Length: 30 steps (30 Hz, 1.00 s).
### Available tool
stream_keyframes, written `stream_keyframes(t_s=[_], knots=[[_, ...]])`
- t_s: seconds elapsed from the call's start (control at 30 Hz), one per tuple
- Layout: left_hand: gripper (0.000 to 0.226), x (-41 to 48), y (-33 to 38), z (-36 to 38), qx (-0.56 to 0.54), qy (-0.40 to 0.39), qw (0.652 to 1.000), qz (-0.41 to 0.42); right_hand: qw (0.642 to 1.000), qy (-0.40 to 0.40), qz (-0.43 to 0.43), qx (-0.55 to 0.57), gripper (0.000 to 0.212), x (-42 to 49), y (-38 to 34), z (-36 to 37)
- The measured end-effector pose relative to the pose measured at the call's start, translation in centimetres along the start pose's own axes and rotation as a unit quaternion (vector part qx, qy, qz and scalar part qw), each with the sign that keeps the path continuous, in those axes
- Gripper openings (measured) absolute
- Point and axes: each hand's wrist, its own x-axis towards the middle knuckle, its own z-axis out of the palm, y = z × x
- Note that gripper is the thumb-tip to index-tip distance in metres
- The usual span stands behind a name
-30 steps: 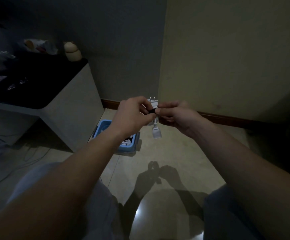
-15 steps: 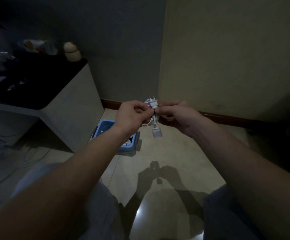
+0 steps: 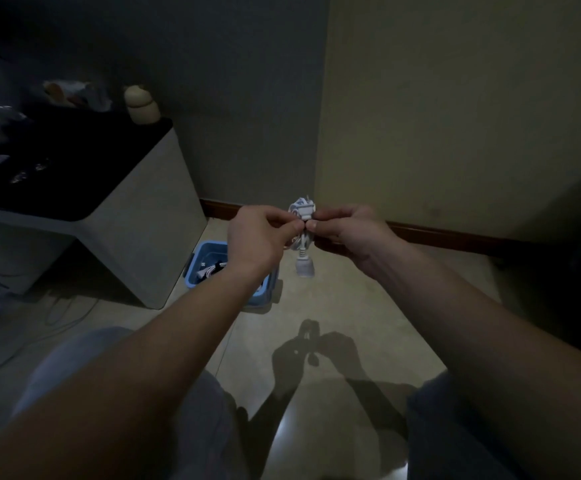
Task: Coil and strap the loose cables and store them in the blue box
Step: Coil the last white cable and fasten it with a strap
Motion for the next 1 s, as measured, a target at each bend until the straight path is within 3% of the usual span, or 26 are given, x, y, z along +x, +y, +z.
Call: stream_keyframes(t_s=[0.3,0.57,1.0], knots=[[0.002,0.5,-0.5,1.3,-0.001,-0.014,0.999,-0.031,0.998,0.037,-0.032,-0.030,0.020,-0.1,0.5,0.6],[0.010,0.8,-0.5,2.1,-0.016,-0.003,0.999,-0.048,0.997,0.052,-0.042,-0.037,0.024,0.5,0.9,0.6],[0.006,0.3,0.3,1.9,-0.078,-0.024,0.995,-0.054,0.999,0.027,-0.017,0.013,0.018,0.9,0.4,-0.9]])
